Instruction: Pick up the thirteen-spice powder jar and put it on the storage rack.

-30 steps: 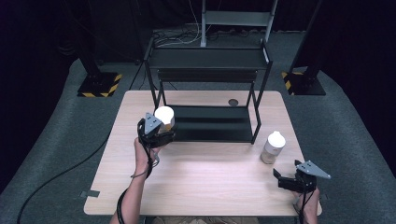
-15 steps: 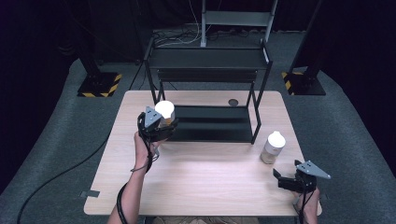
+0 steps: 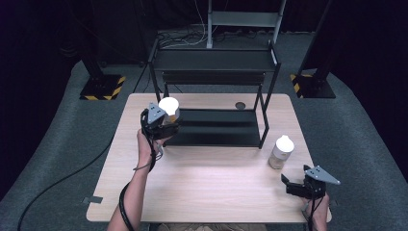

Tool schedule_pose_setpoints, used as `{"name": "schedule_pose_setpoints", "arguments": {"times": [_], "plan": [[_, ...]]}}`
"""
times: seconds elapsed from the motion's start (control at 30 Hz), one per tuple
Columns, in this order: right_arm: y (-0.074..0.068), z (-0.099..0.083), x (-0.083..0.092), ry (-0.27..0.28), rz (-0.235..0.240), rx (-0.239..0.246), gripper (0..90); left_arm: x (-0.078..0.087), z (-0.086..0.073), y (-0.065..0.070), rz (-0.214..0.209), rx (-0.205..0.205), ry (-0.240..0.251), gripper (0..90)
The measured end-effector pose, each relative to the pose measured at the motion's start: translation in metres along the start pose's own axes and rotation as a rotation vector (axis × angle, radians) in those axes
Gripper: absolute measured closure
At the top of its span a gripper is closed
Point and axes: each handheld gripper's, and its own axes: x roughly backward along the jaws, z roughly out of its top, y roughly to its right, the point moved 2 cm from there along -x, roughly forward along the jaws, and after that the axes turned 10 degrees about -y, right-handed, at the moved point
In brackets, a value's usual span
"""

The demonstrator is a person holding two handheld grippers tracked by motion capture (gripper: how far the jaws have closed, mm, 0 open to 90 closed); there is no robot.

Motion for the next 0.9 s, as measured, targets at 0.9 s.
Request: {"name": "schedule_pose_setpoints", "arguments": {"times": [0.9], "plan": [[0.002,0.004,-0.002,-0.021,0.012,0.011,0.0,0.0,0.037,-0.016,-0.017,-0.006,0.017,30.8]]}}
